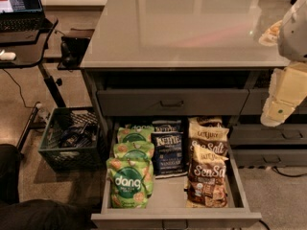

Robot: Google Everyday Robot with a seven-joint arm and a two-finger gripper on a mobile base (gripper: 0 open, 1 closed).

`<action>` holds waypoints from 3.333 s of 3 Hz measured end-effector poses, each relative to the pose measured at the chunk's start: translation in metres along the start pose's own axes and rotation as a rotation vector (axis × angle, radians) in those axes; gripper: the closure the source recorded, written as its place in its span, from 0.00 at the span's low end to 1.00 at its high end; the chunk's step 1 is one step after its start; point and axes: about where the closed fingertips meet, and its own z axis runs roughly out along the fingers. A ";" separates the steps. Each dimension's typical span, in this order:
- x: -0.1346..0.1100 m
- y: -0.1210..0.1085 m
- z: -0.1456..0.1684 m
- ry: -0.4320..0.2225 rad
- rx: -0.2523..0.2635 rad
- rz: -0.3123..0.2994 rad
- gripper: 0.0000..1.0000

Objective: Pick blue chip bag from middle drawer and place on counter

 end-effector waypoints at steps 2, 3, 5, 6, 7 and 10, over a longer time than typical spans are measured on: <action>0.001 0.001 0.034 -0.029 -0.005 0.031 0.00; 0.008 0.003 0.090 -0.053 -0.006 0.028 0.00; 0.007 -0.023 0.182 -0.166 0.045 0.036 0.00; 0.006 -0.035 0.233 -0.219 0.016 0.064 0.00; 0.006 -0.035 0.233 -0.219 0.016 0.064 0.00; -0.010 0.005 0.395 -0.304 -0.039 -0.054 0.00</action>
Offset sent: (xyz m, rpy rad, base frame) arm 0.0215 0.0074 -0.0726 0.0703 0.0105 -0.0427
